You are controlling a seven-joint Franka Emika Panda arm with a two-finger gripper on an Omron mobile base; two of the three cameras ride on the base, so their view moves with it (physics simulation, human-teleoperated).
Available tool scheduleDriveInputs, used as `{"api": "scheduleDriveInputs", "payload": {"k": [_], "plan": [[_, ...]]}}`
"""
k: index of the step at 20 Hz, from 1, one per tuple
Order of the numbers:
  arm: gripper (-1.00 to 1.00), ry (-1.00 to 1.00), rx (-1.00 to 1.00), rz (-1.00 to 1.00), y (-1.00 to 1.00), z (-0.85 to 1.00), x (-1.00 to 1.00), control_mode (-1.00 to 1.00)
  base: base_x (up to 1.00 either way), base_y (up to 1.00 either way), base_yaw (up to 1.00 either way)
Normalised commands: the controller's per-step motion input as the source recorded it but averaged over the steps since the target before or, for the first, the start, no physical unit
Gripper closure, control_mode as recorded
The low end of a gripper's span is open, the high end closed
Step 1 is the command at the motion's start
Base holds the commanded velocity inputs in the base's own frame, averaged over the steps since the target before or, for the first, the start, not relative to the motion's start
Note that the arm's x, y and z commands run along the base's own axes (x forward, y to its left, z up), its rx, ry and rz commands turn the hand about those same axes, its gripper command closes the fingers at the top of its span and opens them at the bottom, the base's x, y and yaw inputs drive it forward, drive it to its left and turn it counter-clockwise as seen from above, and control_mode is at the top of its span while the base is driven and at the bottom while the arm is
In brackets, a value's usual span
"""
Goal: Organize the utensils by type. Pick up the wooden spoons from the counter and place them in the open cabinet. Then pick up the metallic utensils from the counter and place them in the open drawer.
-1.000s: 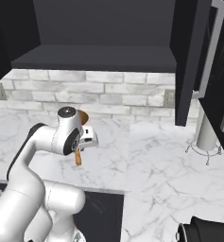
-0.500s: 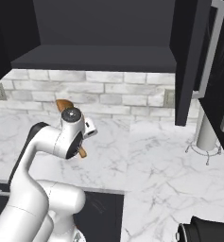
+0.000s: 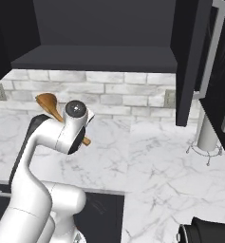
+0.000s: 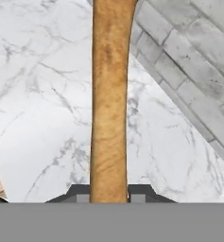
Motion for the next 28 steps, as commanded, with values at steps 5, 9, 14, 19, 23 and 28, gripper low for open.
{"api": "scheduleDriveInputs", "payload": {"k": [5,9,14,19,23,28], "plan": [[1.0,-0.14,-0.17,0.11,-0.1,0.5,0.1,-1.0,0.0,0.0,0.0],[1.0,-0.07,-0.2,0.0,-0.03,0.56,0.17,-1.0,0.0,0.0,0.0],[1.0,-0.3,-0.11,0.0,-0.03,0.55,0.04,-1.0,0.0,0.0,0.0],[1.0,-0.3,0.0,0.05,-0.06,0.56,0.0,-1.0,0.0,0.0,0.0],[1.0,-0.32,0.0,0.0,-0.01,0.59,0.08,-1.0,0.0,0.0,0.0],[1.0,-0.08,-0.06,0.0,0.0,0.7,0.22,-1.0,0.0,0.0,0.0]]}}
